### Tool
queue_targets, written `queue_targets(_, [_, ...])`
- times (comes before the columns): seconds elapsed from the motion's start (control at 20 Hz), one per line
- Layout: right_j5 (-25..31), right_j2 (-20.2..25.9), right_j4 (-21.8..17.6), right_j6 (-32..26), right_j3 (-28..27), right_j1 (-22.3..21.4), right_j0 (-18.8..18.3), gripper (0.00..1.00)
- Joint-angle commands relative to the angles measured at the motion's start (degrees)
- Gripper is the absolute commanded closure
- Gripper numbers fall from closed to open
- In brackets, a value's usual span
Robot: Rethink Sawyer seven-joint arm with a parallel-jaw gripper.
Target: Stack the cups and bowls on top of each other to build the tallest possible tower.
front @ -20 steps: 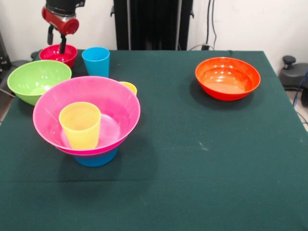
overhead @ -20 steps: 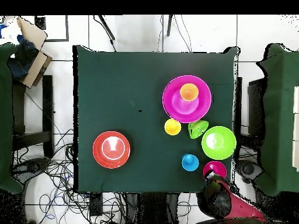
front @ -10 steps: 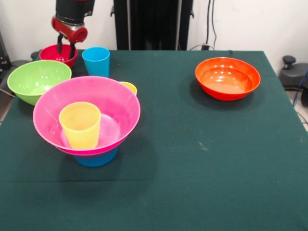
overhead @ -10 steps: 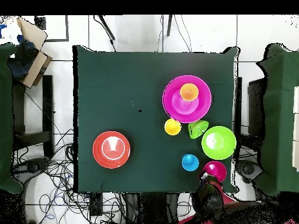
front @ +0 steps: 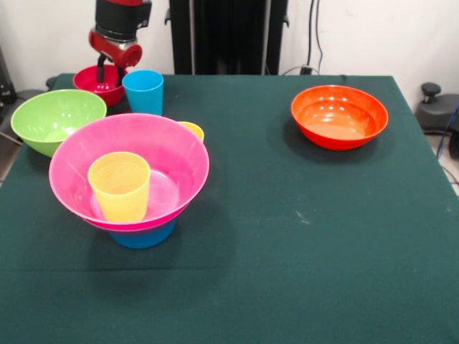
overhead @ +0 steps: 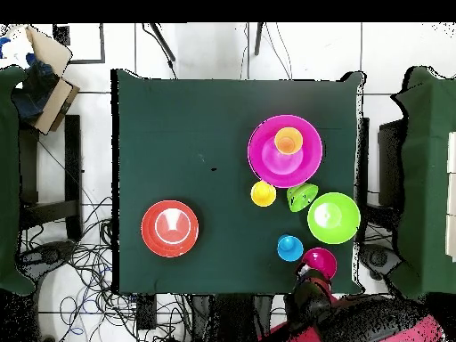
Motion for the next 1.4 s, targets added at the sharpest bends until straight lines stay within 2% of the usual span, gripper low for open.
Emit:
queue_targets(0.05, [-0.72, 3.13, 1.41, 8.84, 0.24, 1.52, 2.76, 0.00])
queue_targets(0.55, [-0.19, 3.34, 0.25, 7.97, -0.45, 1.30, 1.90, 0.00])
queue_targets(0.85, [1.09, 0.42, 0.52, 6.14, -1.36, -0.08, 4.16, 0.00])
queue_targets(1.0, [7.90, 1.95, -2.85, 2.25, -2.56, -4.05, 1.99, 0.00])
queue_targets(1.1, [11.11, 2.73, -3.77, 0.78, -2.66, -6.03, 1.15, 0.00])
queue_targets(1.4, [15.14, 5.02, -5.72, -0.44, -3.23, -8.46, -0.96, 0.00])
